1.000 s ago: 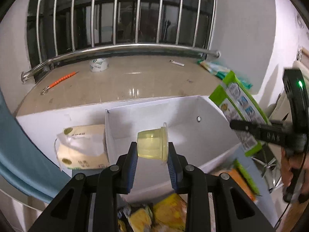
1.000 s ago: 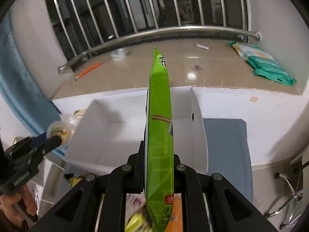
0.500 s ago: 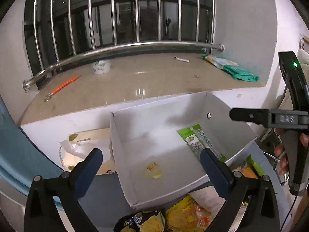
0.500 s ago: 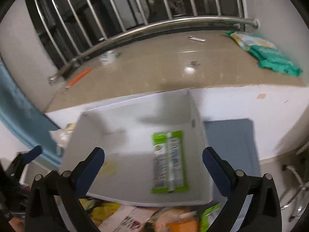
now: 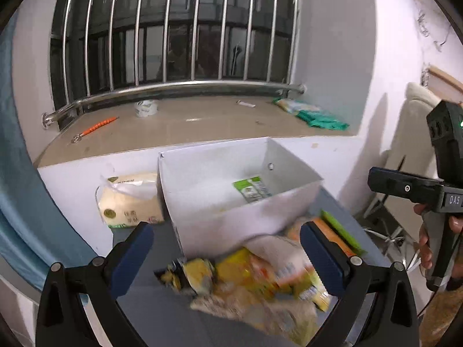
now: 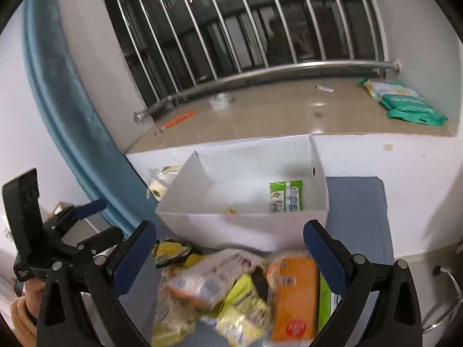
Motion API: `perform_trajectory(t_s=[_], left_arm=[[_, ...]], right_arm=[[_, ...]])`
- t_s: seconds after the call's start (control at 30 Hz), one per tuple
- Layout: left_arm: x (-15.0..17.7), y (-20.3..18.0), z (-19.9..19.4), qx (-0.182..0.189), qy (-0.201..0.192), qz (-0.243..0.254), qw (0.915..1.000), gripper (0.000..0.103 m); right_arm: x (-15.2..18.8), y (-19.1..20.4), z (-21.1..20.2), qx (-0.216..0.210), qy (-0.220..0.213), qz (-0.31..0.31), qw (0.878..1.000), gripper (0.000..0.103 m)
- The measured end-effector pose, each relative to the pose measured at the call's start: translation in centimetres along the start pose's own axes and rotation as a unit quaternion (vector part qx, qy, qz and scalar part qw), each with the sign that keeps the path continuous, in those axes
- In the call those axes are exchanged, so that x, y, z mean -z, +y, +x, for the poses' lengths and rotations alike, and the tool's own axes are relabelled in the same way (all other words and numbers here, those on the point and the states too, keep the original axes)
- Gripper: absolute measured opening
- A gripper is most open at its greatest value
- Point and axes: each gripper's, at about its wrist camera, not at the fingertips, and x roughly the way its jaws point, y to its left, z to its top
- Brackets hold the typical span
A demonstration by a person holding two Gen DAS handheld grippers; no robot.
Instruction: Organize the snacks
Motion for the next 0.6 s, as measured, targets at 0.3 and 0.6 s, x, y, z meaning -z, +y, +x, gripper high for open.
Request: perform_trajectory(t_s=[0.3,0.6], left_arm=[[6.3,-1.3,-6.5,0.038,-0.020,-0.028,0.9987,0.103],[9.2,-3.0,-8.1,0.053,-0.015,-0.030,0.9980,0.103]], right_arm=[[8.7,0.3,-5.3,0.016,-0.026,0.053,0.998,0.103],[14.3,0.9,-7.3,0.065,-0.015,0.028,0.997,0.103]])
